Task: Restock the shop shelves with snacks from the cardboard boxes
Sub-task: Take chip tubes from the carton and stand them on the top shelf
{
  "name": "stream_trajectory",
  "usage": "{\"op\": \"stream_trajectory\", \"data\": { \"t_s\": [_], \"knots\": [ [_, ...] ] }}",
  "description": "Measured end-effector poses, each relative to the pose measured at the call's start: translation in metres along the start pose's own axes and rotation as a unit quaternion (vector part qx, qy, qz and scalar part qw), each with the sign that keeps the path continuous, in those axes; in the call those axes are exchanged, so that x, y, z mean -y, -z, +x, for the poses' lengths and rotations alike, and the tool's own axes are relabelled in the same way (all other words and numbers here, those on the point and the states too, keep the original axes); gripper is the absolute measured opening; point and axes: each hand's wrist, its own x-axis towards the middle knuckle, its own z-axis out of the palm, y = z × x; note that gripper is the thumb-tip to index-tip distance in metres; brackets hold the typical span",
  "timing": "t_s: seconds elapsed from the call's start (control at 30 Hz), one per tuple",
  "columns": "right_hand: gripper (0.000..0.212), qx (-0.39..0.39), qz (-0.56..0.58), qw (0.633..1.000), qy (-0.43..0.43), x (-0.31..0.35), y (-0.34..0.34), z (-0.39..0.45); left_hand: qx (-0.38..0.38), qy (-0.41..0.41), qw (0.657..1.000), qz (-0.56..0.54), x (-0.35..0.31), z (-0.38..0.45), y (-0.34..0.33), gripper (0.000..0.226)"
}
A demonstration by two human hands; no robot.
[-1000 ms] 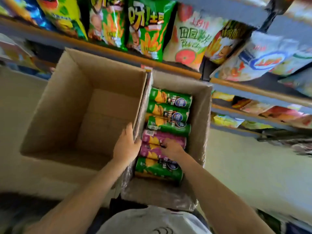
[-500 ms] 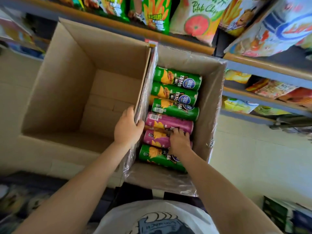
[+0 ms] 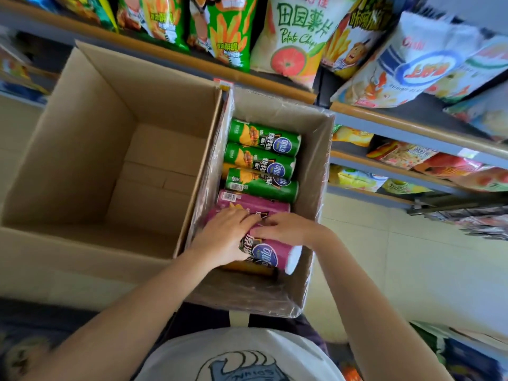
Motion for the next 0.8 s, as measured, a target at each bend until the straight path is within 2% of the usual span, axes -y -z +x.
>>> {"op": "stream_trajectory", "data": {
  "t_s": [0.07,0.1,0.13,0.2,0.27,0.33,0.4,0.47,0.53,0.6,0.8],
  "knots": [
    [0.055,-0.082,0.168,0.982,-0.002,0.003,0.024,-0.016,-0.042,0.065,0.992,-0.095,-0.006,-0.002,0.008,0.082],
    [0.055,-0.134,0.272,0.953,0.002,0.002,0.036,-0.021,-0.063,0.114,0.977,-0.166,-0.008,-0.005,0.012,0.079],
    [0.054,-0.185,0.368,0.911,0.008,0.001,0.048,-0.024,-0.081,0.166,0.949,-0.257,-0.011,-0.009,0.017,0.074],
    [0.048,-0.261,0.492,0.831,0.01,-0.002,0.062,-0.023,-0.134,0.248,0.853,-0.439,-0.015,-0.014,0.028,0.061],
    [0.04,-0.265,0.552,0.791,-0.004,-0.001,0.058,-0.013,-0.204,0.302,0.773,-0.519,-0.013,-0.015,0.039,0.051],
    [0.036,-0.195,0.6,0.775,-0.039,0.0,0.035,0.007,-0.265,0.344,0.742,-0.511,-0.008,-0.016,0.05,0.051],
    [0.042,-0.115,0.663,0.732,-0.104,-0.004,0.002,0.038,-0.291,0.369,0.742,-0.479,0.0,-0.017,0.058,0.05],
    [0.051,-0.083,0.728,0.656,-0.18,-0.011,-0.028,0.071,-0.282,0.376,0.755,-0.458,0.008,-0.015,0.062,0.042],
    [0.056,-0.094,0.76,0.607,-0.21,-0.019,-0.05,0.097,-0.263,0.377,0.76,-0.46,0.016,-0.012,0.061,0.038],
    [0.065,-0.123,0.772,0.587,-0.21,-0.028,-0.064,0.121,-0.246,0.376,0.769,-0.456,0.021,-0.011,0.059,0.038],
    [0.072,-0.16,0.853,0.457,-0.195,-0.022,-0.055,0.128,-0.234,0.376,0.781,-0.441,0.017,-0.013,0.061,0.044]
  ]
}}
